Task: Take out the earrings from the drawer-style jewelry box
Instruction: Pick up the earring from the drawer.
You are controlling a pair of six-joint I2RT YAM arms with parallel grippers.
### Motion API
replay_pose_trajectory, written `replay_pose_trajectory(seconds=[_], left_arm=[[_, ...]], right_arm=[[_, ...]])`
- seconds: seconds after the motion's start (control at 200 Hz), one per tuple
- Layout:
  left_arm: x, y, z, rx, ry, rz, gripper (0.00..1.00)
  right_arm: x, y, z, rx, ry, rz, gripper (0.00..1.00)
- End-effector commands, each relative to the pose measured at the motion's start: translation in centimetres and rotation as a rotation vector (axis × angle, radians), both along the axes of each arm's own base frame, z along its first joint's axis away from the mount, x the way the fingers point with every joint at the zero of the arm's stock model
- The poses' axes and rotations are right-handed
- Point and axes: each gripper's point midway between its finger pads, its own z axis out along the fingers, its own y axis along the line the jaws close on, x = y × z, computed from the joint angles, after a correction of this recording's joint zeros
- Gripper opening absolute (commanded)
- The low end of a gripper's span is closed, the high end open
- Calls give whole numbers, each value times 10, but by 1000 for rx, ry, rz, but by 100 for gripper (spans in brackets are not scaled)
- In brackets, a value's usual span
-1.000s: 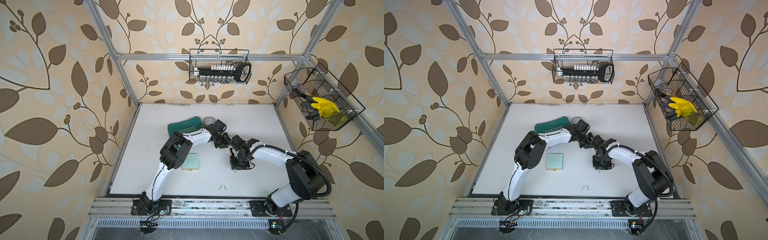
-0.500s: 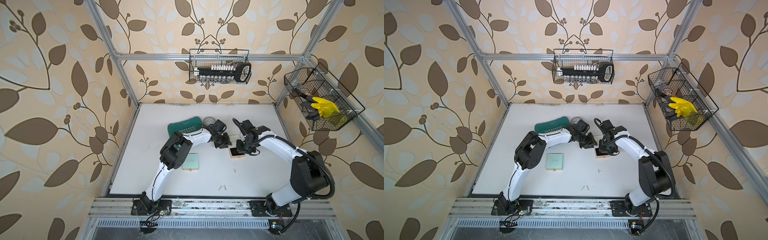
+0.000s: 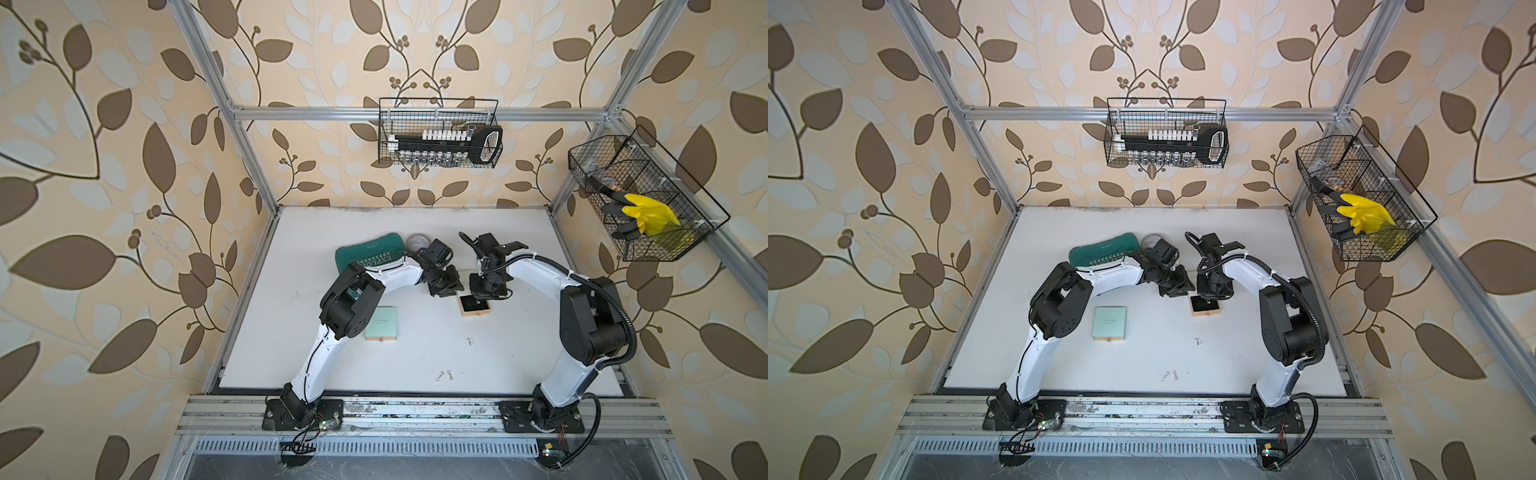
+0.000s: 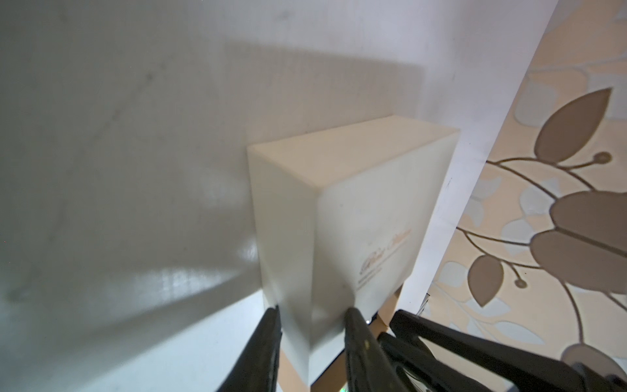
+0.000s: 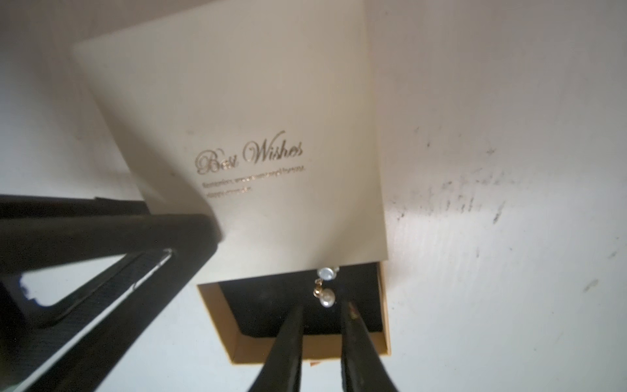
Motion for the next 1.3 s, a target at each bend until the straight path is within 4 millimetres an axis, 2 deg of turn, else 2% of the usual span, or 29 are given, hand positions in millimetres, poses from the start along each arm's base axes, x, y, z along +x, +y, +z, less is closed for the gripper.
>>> replay_pose_trajectory(seconds=[0.0,0.305,1.07,1.19,1.3], left_arm=[[-13,6,-12,56,36,-12,33],[-13,6,-12,56,39,-14,33],[-13,7,-12,61,39,-16,33],[-13,6,-13,60,39,-16,33],[-13,5,-11,59,37,-17,33]], right_arm=[[-4,0,-6,0,29,9,22],[-7,-3,-18,-10,64,6,20],[-7,-2,-28,-6,84,-8,16],[-10,-3,-30,-8,93,-12,17],[-13,-4,-29,-10,94,-12,23]])
